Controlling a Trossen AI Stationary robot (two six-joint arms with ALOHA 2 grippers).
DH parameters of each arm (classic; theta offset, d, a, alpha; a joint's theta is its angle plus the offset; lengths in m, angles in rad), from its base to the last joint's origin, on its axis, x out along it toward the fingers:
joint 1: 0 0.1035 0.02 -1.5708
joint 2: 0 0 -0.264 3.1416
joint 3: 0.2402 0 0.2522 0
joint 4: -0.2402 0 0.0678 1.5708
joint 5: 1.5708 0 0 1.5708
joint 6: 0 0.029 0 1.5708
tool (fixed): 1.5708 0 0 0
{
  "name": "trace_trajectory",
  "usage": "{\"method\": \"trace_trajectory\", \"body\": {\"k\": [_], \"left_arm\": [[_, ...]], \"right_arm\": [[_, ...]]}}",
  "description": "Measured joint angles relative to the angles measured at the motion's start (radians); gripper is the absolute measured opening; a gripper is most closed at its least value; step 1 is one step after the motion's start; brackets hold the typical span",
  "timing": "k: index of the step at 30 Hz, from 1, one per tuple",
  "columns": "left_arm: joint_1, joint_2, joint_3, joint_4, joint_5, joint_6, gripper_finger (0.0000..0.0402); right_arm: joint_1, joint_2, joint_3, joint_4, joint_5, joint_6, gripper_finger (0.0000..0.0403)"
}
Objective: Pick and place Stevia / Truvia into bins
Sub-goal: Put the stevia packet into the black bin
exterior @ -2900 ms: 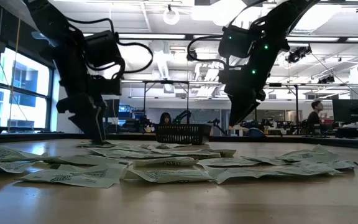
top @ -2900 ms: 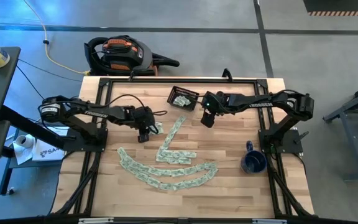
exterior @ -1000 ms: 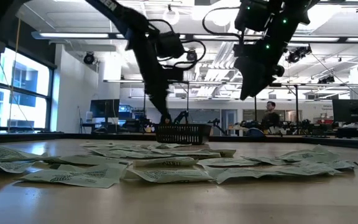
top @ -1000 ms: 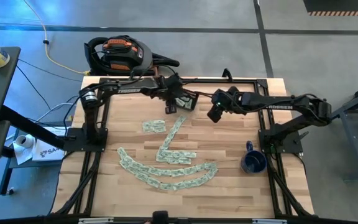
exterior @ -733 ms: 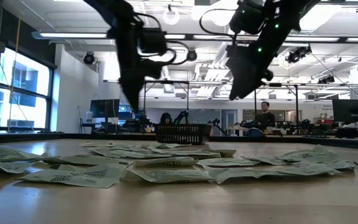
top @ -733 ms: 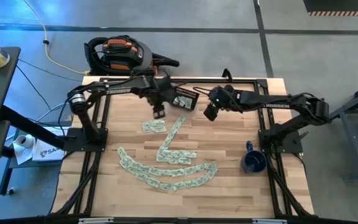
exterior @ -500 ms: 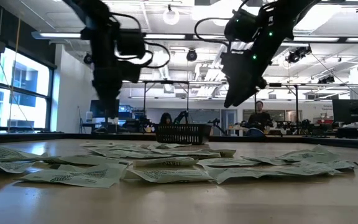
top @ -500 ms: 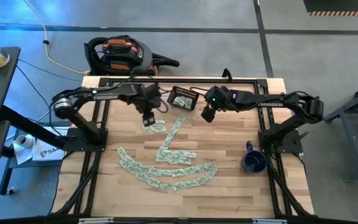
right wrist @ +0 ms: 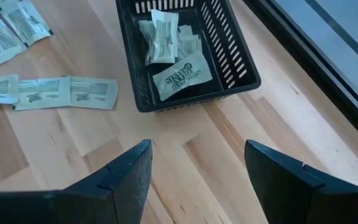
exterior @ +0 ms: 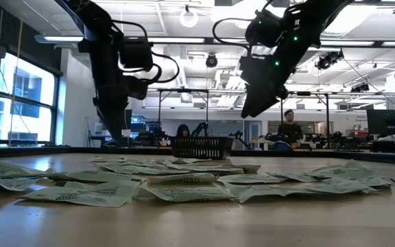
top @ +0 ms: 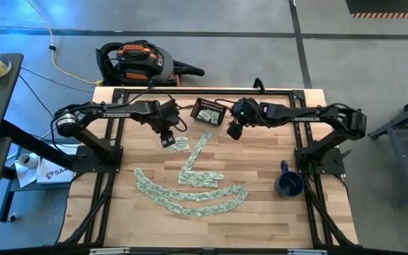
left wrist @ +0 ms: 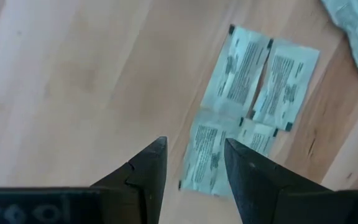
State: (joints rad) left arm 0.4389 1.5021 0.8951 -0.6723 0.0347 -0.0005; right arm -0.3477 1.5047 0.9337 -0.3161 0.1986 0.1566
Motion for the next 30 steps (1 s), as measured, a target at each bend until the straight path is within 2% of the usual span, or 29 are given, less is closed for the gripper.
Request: {"method": "trace_trajectory", "body": {"k": [9,25,30], "left_arm": [[-0.001,0.0,-0.041,0.116,0.048,0.101,0.0193],[-0.001,0.0,-0.203,0.226,0.059,0.068,0.0193],[-0.001,-0.004,-0.251,0.279,0.045,0.006,0.0193]], "right_arm": [[0.001,0.0,0.0,0.0,-0.008,0.05,0.0245],[0.001,0.0,0.0,-0.001,0.033,0.041,0.0245],[0.001,0.0,0.0,-0.001,0.034,0.023,0.0245]]}}
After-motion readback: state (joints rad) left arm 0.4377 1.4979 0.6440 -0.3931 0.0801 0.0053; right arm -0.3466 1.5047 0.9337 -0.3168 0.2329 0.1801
